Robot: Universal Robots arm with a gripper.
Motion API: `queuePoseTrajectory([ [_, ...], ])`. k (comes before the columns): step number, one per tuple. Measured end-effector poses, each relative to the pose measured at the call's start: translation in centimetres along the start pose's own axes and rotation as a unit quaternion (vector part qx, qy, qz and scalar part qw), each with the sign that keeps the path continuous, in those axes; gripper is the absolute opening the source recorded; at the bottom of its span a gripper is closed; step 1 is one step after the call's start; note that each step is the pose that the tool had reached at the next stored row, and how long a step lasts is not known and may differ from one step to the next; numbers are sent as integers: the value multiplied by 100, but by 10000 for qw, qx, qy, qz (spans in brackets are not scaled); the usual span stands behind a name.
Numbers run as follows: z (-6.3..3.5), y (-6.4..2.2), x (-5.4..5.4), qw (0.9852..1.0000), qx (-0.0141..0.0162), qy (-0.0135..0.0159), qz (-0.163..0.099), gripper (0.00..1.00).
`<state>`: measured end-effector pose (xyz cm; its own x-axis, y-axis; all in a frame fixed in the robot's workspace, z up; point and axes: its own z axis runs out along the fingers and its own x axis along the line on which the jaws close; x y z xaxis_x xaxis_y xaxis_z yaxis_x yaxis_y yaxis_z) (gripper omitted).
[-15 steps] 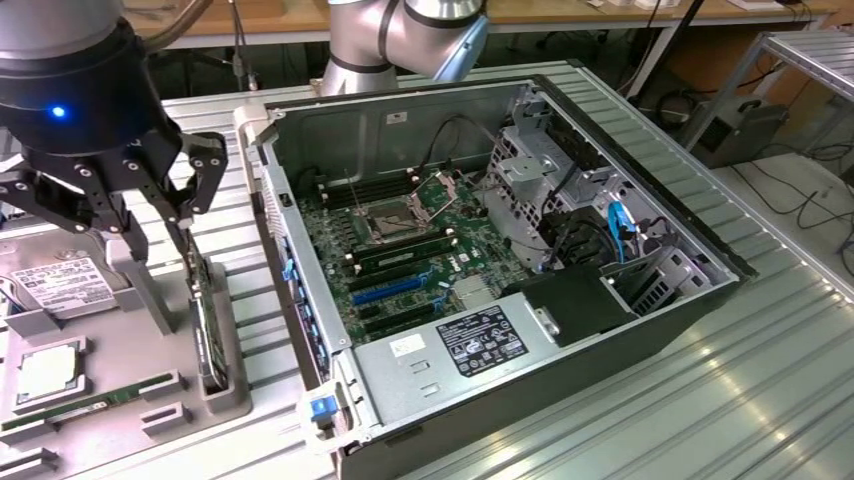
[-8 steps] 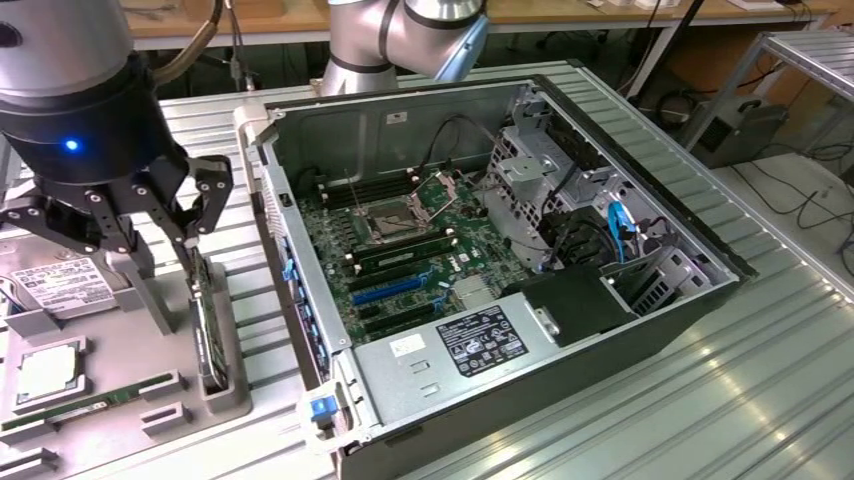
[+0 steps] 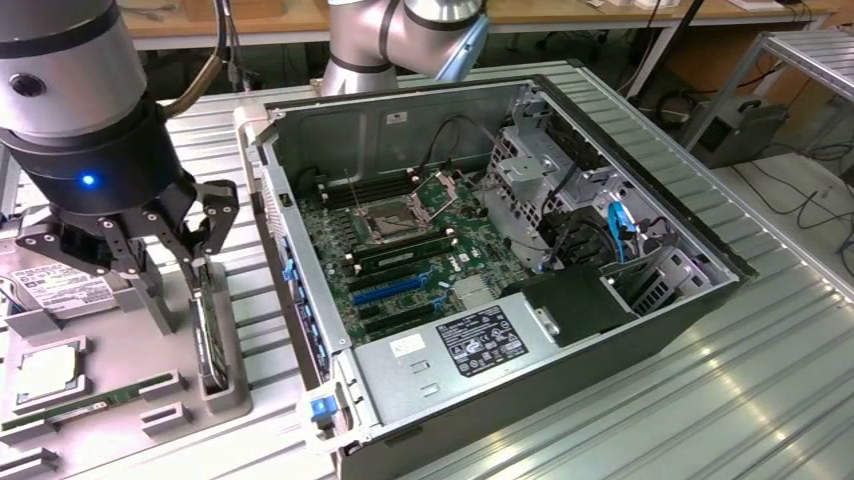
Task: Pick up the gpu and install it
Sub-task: 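Pick up the gpu and move the gpu toward the slot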
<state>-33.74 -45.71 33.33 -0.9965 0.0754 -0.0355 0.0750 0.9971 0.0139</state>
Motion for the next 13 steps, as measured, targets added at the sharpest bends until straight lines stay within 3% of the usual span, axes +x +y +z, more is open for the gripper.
queuePoseTrajectory([
  [8,153,-13,-8,10000,0,0,0,36],
  [13,301,-11,-49,10000,0,0,0,36],
])
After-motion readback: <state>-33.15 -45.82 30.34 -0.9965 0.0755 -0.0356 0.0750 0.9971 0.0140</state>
